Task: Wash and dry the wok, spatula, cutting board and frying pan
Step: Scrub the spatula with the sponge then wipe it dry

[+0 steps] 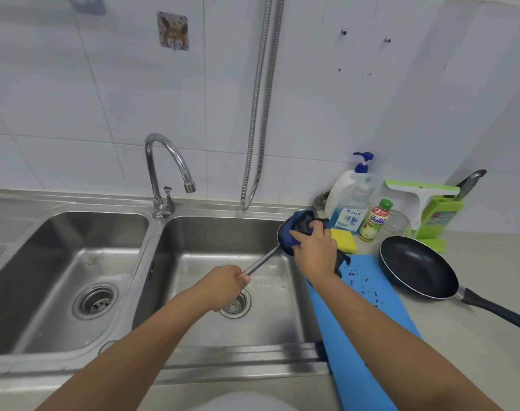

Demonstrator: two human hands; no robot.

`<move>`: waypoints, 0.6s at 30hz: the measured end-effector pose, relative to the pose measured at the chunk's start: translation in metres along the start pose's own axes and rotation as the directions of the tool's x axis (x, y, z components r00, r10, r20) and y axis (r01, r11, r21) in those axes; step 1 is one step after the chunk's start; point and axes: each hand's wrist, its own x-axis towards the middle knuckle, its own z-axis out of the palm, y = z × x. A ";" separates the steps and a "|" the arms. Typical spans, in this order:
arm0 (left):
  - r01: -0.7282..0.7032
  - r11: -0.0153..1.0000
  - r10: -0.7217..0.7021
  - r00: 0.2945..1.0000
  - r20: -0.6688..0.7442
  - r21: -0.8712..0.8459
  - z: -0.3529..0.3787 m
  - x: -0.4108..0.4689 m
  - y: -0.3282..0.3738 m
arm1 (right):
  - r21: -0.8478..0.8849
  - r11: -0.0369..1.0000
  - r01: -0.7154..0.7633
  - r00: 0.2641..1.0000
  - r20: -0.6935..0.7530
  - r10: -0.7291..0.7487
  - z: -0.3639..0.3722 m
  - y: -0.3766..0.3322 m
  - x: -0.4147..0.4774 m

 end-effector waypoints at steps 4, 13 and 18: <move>-0.047 0.990 0.055 0.997 -0.052 0.131 0.001 0.003 0.001 | 0.038 0.999 0.010 1.000 0.001 -0.010 -0.005 0.005 0.012; -0.091 0.986 0.101 0.993 -0.065 0.143 -0.002 0.007 -0.001 | 0.154 0.987 -0.049 0.993 -0.101 0.065 0.007 -0.013 0.000; -0.056 0.996 0.061 0.996 -0.070 0.075 -0.003 0.005 -0.008 | 0.039 0.980 0.197 0.977 -0.095 -0.192 0.001 -0.002 0.021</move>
